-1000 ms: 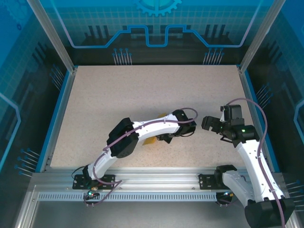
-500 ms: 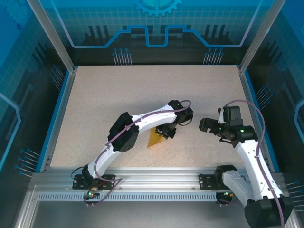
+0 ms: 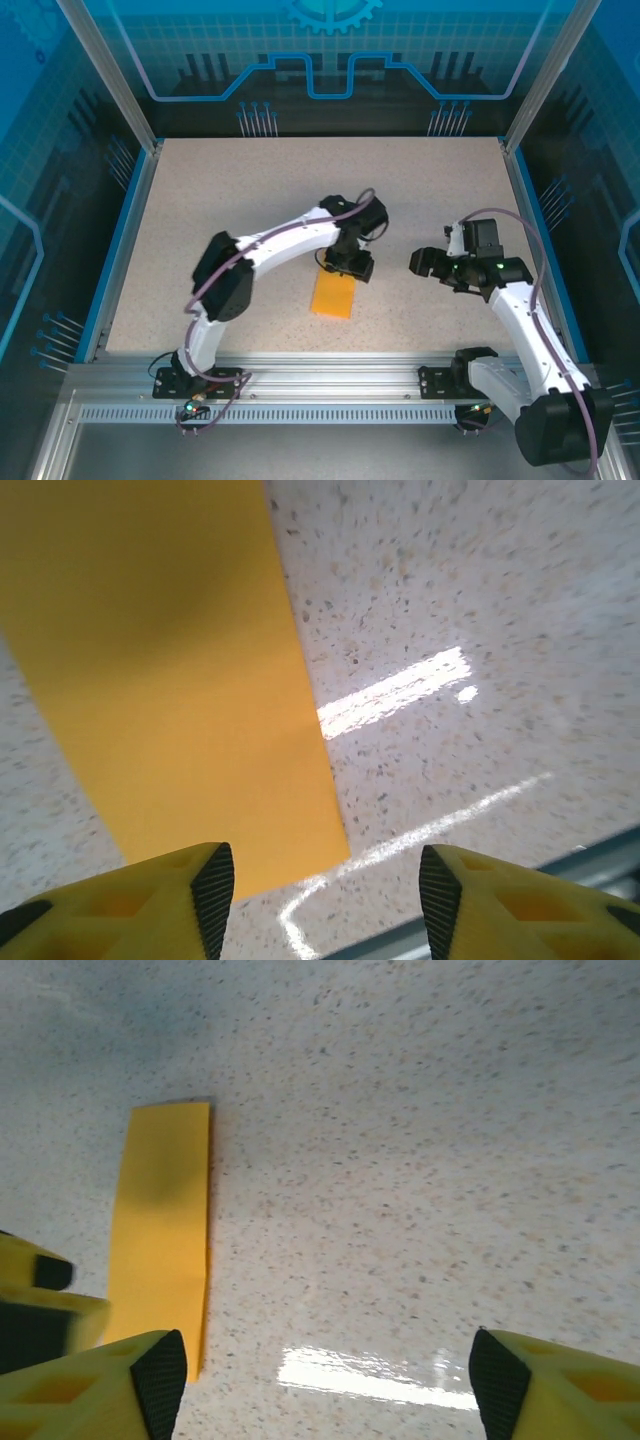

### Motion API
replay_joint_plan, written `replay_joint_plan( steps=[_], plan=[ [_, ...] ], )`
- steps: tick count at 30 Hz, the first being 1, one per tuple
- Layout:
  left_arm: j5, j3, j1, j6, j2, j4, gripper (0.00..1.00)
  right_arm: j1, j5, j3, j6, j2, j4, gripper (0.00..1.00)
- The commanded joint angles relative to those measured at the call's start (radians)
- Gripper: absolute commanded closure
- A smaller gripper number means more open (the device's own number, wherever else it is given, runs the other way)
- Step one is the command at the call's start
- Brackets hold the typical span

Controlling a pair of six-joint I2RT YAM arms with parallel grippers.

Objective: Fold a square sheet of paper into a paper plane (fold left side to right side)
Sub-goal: Turn over the paper at the center of the table, then third fold the triangle at the center of the table.

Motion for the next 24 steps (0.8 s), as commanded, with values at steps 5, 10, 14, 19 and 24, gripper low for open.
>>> replay_joint_plan(
  steps=[5, 10, 14, 19, 24],
  plan=[
    [0.119, -0.366, 0.182, -0.051, -0.292, 0.26, 0.36, 0.198, -0.017, -0.021, 0.096, 0.13, 0.19, 0.36],
    [0.219, -0.555, 0.271, -0.065, -0.361, 0.37, 0.33, 0.334, 0.059, 0.04, 0.11, 0.258, 0.245, 0.36],
    [0.267, -0.61, 0.28, -0.071, -0.33, 0.431, 0.33, 0.411, 0.114, 0.084, 0.105, 0.325, 0.256, 0.34],
    [0.313, -0.634, 0.28, -0.091, -0.249, 0.505, 0.33, 0.462, 0.148, 0.102, 0.101, 0.36, 0.256, 0.33],
    [0.341, -0.636, 0.28, -0.098, -0.19, 0.547, 0.34, 0.473, 0.148, 0.093, 0.095, 0.354, 0.256, 0.32]
  ],
)
